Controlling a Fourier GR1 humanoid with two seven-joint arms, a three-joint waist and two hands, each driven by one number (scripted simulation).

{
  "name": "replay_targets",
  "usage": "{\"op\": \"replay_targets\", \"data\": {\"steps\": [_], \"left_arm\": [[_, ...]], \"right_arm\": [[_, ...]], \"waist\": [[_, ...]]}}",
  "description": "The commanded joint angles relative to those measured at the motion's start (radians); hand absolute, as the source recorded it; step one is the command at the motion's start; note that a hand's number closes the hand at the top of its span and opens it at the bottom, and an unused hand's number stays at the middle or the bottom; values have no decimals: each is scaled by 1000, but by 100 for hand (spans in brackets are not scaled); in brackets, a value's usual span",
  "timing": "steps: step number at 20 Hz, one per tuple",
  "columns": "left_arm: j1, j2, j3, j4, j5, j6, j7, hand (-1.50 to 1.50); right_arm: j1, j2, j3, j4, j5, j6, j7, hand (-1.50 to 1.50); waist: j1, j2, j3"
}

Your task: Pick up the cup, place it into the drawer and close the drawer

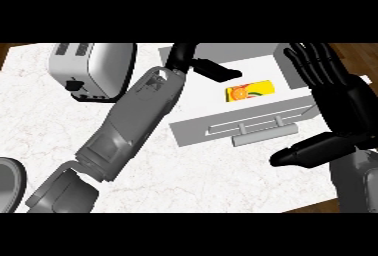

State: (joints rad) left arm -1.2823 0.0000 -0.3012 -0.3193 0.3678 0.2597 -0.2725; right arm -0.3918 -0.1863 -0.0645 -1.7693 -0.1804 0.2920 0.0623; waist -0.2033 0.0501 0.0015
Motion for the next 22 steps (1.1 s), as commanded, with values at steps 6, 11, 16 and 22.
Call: {"op": "replay_targets", "data": {"steps": [6, 11, 16, 22], "left_arm": [[34, 0, 46, -91, 176, -36, -174, -150], [22, 0, 58, -69, 214, 31, -213, -150], [19, 0, 61, -51, 251, 38, -224, -150], [52, 0, 83, -58, 282, 17, -274, -150]], "right_arm": [[-15, -15, 158, 28, -152, 243, 53, 150], [8, -191, 211, 14, -66, 388, 124, 150], [88, -219, 253, -18, 196, 322, 79, -150], [114, -163, 364, 117, 496, 163, 3, -150]], "waist": [[16, -1, -2], [66, -21, -2], [117, -33, 0], [178, -36, -1]]}}
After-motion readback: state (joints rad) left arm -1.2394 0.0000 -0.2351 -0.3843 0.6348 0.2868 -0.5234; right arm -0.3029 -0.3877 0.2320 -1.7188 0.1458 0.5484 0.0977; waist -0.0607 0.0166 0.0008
